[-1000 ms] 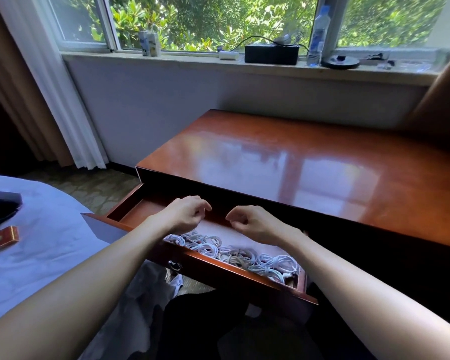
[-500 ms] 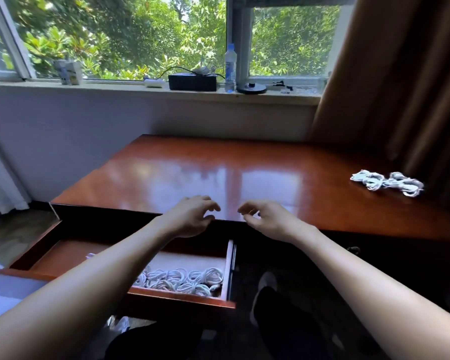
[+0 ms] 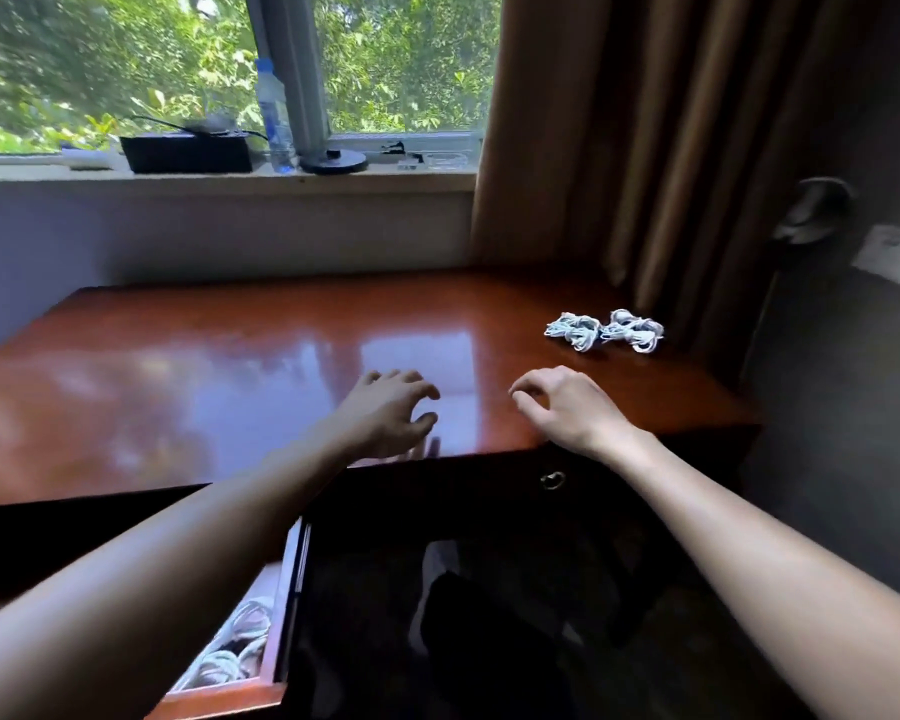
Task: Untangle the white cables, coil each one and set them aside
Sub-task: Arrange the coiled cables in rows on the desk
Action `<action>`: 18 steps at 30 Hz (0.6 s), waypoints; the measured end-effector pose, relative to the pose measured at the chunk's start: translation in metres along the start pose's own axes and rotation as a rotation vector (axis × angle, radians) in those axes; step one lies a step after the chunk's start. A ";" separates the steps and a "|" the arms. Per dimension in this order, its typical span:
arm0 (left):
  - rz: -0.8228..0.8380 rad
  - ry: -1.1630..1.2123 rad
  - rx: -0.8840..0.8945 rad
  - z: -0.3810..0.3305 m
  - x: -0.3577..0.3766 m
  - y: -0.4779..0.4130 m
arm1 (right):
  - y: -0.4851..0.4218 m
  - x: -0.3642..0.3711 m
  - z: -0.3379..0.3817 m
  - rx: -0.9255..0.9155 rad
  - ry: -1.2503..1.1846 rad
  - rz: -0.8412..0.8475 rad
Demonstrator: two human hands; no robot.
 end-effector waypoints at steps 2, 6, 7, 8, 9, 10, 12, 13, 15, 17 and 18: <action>0.008 0.022 0.009 -0.013 0.013 -0.018 | -0.002 -0.007 -0.026 0.046 0.020 -0.034; -0.011 0.088 0.028 -0.036 0.040 -0.048 | -0.011 -0.011 -0.069 0.107 0.054 -0.054; -0.021 0.107 0.032 -0.041 0.046 -0.056 | -0.014 -0.011 -0.078 0.117 0.061 -0.063; -0.036 0.125 0.032 -0.045 0.052 -0.064 | -0.017 -0.011 -0.087 0.126 0.069 -0.074; -0.057 0.140 0.031 -0.049 0.058 -0.073 | -0.020 -0.011 -0.096 0.134 0.078 -0.085; -0.079 0.152 0.037 -0.054 0.064 -0.083 | -0.023 -0.010 -0.105 0.142 0.090 -0.099; -0.108 0.181 0.056 -0.062 0.075 -0.102 | -0.029 -0.009 -0.121 0.157 0.112 -0.137; -0.121 0.196 0.067 -0.066 0.081 -0.111 | -0.032 -0.009 -0.129 0.163 0.122 -0.161; -0.146 0.222 0.081 -0.075 0.092 -0.128 | -0.035 -0.009 -0.143 0.161 0.150 -0.221; -0.167 0.257 0.080 -0.084 0.102 -0.145 | -0.036 -0.008 -0.157 0.141 0.191 -0.286; -0.180 0.270 0.079 -0.089 0.107 -0.153 | -0.036 -0.007 -0.163 0.130 0.210 -0.310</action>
Point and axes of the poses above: each hand's wrist, its own y-axis away from the middle knuckle, its own x-axis out of the palm, z = x × y, the point moved 4 cm from there along -y, towards the middle knuckle, and after that the axes turned 14 degrees about -z, right-handed, at the moved point
